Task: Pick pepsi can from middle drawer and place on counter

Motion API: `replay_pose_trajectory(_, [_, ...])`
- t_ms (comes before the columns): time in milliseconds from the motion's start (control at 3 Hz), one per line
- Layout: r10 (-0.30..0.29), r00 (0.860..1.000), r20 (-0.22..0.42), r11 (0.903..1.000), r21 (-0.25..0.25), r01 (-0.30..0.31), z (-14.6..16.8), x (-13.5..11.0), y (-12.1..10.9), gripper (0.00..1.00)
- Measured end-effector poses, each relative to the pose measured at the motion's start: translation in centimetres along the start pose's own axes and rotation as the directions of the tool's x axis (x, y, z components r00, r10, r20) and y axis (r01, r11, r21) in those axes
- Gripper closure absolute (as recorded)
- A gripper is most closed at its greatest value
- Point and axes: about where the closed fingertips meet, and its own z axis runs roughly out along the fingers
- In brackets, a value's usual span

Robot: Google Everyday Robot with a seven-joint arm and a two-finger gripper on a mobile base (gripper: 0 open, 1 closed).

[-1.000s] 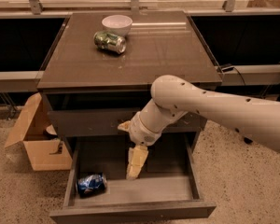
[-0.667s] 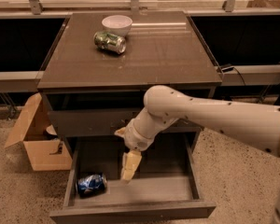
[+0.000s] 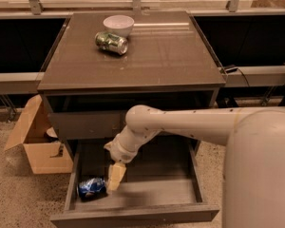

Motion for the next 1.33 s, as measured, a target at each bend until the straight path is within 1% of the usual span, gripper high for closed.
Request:
replay_pose_trajectory(333, [0.004, 0.999, -0.032, 1.0000, 0.002, -0.004, 2.9, -0.5, -0.8, 0.00])
replay_pose_trajectory(667, [-0.020, 0.994, -0.111, 0.9988, 0.043, 0.025, 5.0, -2.4, -0.6, 0.00])
replay_pose_trajectory(1000, [0.010, 0.989, -0.149, 0.9941, 0.108, 0.006, 6.2, -3.4, 0.0, 0.00])
replay_pose_trajectory(1333, [0.052, 0.989, -0.141, 0.9924, 0.118, -0.036, 6.7, -3.6, 0.2, 0.00])
